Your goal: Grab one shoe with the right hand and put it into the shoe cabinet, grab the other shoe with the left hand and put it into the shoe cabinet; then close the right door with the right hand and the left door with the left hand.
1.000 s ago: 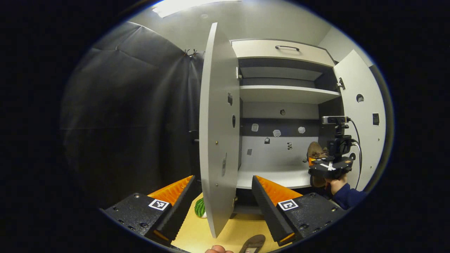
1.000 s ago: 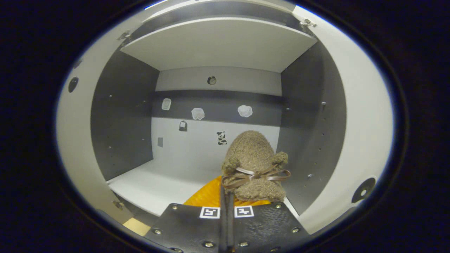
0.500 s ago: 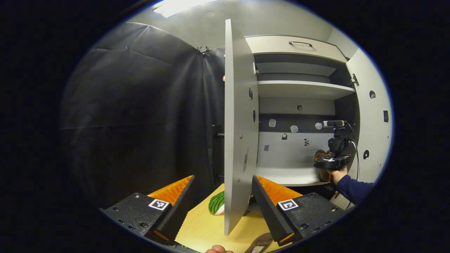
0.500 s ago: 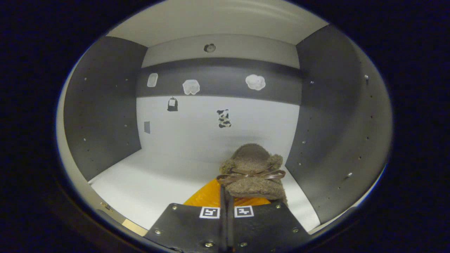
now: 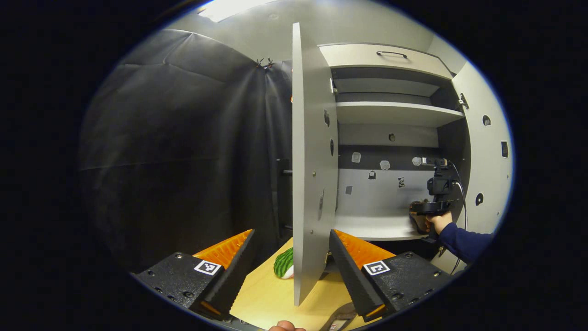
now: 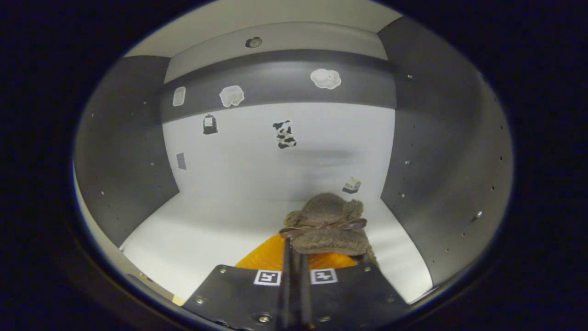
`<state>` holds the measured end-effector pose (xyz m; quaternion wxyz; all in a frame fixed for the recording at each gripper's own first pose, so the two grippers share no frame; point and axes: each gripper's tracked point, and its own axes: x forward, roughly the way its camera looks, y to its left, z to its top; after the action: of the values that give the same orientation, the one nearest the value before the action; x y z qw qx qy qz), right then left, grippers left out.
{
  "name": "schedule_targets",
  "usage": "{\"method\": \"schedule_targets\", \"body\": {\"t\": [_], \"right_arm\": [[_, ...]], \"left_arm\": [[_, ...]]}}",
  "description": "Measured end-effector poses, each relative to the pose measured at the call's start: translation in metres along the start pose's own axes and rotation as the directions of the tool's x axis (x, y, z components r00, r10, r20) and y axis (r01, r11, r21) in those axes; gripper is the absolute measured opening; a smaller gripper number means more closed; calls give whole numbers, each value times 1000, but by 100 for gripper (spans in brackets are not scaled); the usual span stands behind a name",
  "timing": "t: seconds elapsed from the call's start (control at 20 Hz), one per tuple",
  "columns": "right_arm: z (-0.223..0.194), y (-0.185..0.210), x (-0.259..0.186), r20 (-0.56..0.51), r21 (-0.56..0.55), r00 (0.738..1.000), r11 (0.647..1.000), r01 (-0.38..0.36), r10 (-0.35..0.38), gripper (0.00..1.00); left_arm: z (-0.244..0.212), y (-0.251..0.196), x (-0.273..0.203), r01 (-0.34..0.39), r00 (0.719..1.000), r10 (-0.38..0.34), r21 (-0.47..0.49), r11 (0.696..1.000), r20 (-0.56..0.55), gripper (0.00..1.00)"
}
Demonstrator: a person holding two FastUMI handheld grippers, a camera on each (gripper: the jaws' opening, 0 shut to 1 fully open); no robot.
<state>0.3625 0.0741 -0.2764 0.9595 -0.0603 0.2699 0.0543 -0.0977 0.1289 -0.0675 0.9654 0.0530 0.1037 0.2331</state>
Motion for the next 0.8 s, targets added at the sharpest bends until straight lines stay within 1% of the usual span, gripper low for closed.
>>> {"method": "schedule_targets", "body": {"t": [0.15, 0.2, 0.25, 0.3, 0.35, 0.4, 0.45, 0.5, 0.55, 0.6, 0.75, 0.8], "right_arm": [[-1, -1, -13, -29, 12, 1000, 1000, -10, 11, 69], [-2, 0, -18, -41, 9, 999, 1000, -21, 21, 72], [-4, 0, -24, -52, 2, 998, 1000, -25, 25, 72], [-4, 0, -31, -55, -9, 998, 1000, -28, 28, 75], [-1, -1, -39, -48, -24, 999, 999, -24, 23, 72], [-1, -1, -48, -46, -33, 999, 999, -25, 23, 72], [-1, -1, -58, -43, -46, 999, 999, -23, 21, 75], [1, -3, -69, -38, -63, 999, 998, -18, 16, 75], [7, -3, -82, -14, -79, 1000, 997, -16, 15, 72], [13, -4, -95, 13, -94, 1000, 995, -13, 14, 76], [41, 4, -148, 109, -105, 993, 994, -34, 46, 76], [51, 6, -168, 142, -101, 988, 994, -42, 57, 72]], "left_arm": [[-4, -5, -2, 25, 1000, -25, -1, 1000, -5, 97], [-4, -8, -4, 35, 999, -35, -3, 999, -5, 94], [-5, -9, -6, 45, 999, -45, -3, 999, -7, 97], [-6, -11, -8, 54, 999, -54, -3, 999, -9, 97], [-7, -12, -9, 63, 998, -63, -4, 998, -10, 97], [-8, -14, -11, 73, 997, -73, -5, 997, -13, 94], [-11, -15, -13, 84, 996, -84, -7, 996, -16, 96], [-16, -17, -14, 94, 995, -94, -10, 996, -27, 96], [-21, -18, -16, 104, 994, -104, -12, 995, -40, 96], [-25, -20, -17, 115, 992, -116, -15, 993, -54, 97], [-42, -29, -21, 158, 982, -159, -23, 987, -99, 97], [-47, -34, -23, 175, 978, -176, -22, 984, -111, 97]]}}
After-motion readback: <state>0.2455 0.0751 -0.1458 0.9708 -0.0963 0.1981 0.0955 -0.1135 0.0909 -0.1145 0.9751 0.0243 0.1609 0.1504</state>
